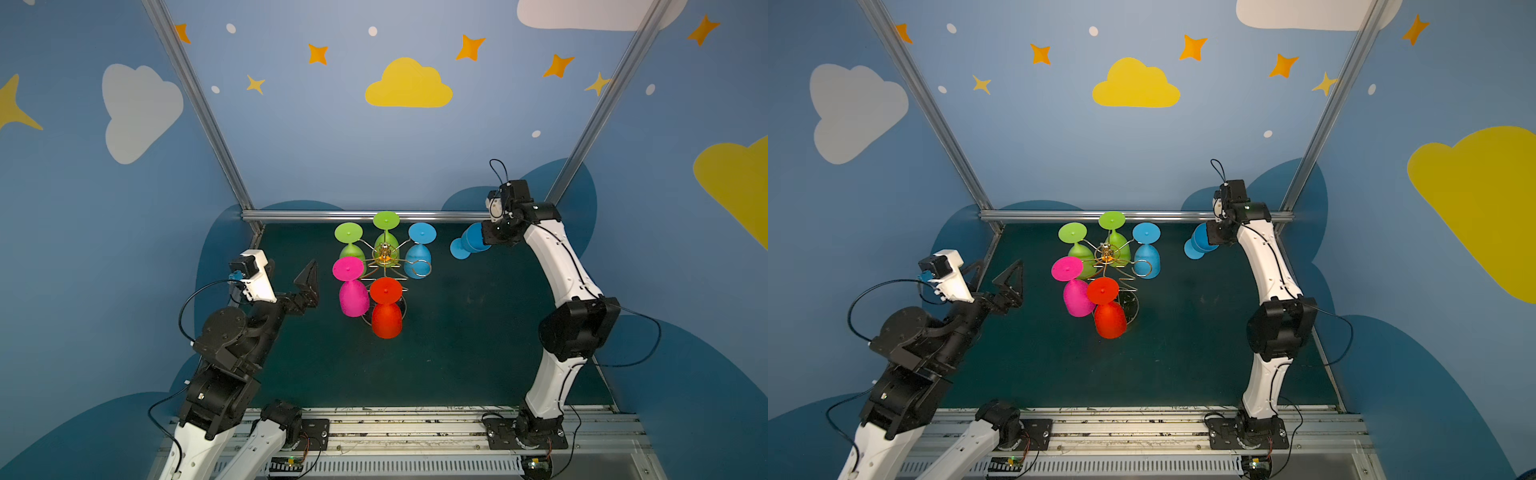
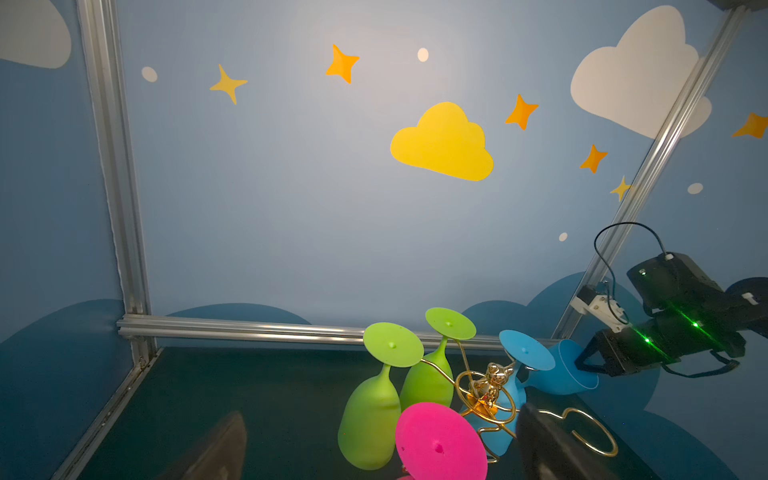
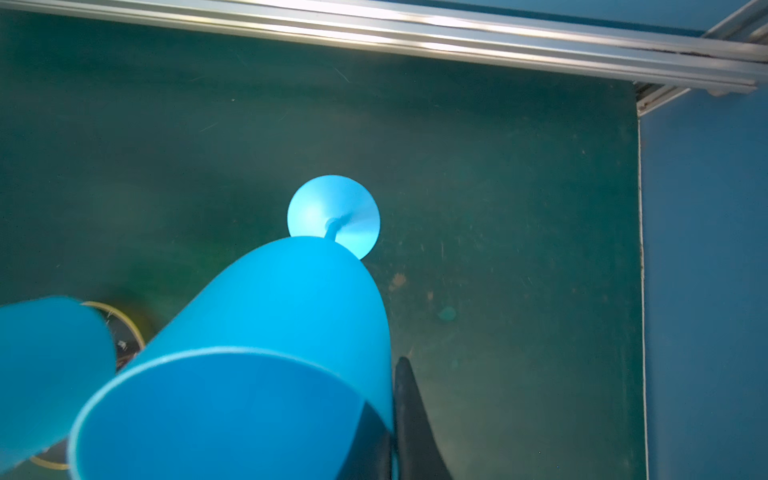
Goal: Take the wine glass off the wine glass rack
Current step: 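Turn the blue glass foot-down and lower it toward the table with the right gripper, then set the blue glass upright on the table and open the right gripper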
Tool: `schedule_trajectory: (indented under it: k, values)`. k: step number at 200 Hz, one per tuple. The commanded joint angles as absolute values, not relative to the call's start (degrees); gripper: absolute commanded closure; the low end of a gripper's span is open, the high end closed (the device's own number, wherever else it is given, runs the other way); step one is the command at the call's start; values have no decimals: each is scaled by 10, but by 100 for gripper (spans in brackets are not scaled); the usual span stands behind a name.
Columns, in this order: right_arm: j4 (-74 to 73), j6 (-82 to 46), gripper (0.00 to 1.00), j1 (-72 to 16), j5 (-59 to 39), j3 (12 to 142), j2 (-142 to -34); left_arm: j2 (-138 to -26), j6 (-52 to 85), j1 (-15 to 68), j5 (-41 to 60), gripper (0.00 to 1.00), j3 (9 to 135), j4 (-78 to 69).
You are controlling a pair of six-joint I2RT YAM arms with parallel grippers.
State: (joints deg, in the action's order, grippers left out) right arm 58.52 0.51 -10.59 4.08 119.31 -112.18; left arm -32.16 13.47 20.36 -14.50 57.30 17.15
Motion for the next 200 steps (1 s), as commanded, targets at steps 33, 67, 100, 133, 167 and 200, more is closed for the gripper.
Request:
schedule_trajectory:
  k: [33, 67, 100, 133, 167, 200]
  values:
    - [632, 15, 100, -115, 66, 1274, -1208, -312, 143, 201, -168, 1, 575, 203]
    - [634, 13, 100, -122, 67, 1285, -1235, -309, 144, 201, -171, 1, 577, 204]
    - [631, 12, 100, -127, 77, 1286, -1251, -310, 145, 201, -171, 1, 581, 209]
    - [633, 10, 100, -129, 74, 1291, -1262, -307, 143, 201, -173, 1, 582, 211]
    - [634, 9, 100, -132, 73, 1295, -1269, -306, 139, 201, -176, 1, 587, 218]
    - [633, 5, 97, -133, 67, 1303, -1272, -302, 134, 201, -181, 1, 590, 222]
